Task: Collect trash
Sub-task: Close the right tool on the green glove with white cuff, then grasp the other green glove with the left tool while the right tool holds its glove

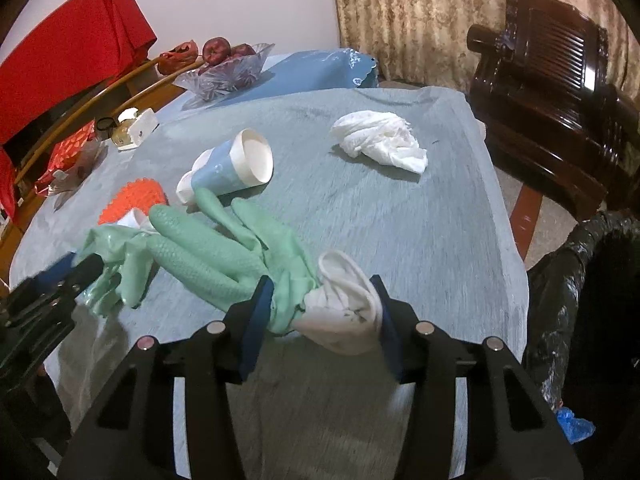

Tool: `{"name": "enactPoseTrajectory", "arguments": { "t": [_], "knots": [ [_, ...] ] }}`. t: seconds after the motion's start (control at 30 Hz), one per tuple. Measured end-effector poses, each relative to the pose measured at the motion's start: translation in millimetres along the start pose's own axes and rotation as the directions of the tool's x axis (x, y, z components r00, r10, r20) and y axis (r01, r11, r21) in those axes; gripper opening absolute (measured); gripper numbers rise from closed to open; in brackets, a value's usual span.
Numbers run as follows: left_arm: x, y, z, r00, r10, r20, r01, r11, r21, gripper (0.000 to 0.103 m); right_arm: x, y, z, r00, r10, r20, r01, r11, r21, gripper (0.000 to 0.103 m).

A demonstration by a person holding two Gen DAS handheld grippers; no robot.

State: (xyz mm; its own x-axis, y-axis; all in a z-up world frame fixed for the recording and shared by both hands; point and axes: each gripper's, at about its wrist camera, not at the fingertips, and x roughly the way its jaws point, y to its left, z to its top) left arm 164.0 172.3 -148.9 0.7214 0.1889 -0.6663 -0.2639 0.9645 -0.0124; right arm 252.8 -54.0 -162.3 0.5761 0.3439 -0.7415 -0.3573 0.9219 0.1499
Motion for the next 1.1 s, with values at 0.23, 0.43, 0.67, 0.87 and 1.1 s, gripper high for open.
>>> {"name": "enactPoseTrajectory", "arguments": {
  "t": [0.23, 0.43, 0.67, 0.87, 1.1],
  "knots": [
    [-8.6, -4.1, -9.1, 0.999, -0.032, -0.011, 0.032, 0.999, -0.006, 0.011, -9.5, -1.3, 4.3, 1.0, 0.003, 0.019, -0.003, 1.0, 0.003, 0.047],
    [-26.9, -18.1, -16.9, 0.997, -0.076, -0.014, 0.076, 0.997, 0.008, 0.01, -19.6, -1.0, 1.5, 0.999, -0.007, 0.035, 0.007, 1.0, -0.008, 0.047],
    [-24.9, -30.0, -21.4, 0.993, -0.108, -0.04, 0.109, 0.994, 0.021, 0.029, -27.8, -5.9, -1.8, 0.999, -0.019, 0.038, 0.019, 1.0, -0.003, 0.047],
    [-8.4, -35.2, -13.8, 0.996, -0.083, -0.044, 0.085, 0.996, 0.037, 0.061, -30.6, -9.8, -5.5, 0.999, -0.023, 0.032, 0.023, 1.0, 0.001, 0.047],
    [1.4, -25.5, -1.4, 0.999, -0.003, -0.034, 0.004, 1.0, 0.009, 0.073, -31.8, -13.1, -6.2, 0.999, -0.022, 0.041, 0.021, 1.0, 0.008, 0.047]
  ]
}}
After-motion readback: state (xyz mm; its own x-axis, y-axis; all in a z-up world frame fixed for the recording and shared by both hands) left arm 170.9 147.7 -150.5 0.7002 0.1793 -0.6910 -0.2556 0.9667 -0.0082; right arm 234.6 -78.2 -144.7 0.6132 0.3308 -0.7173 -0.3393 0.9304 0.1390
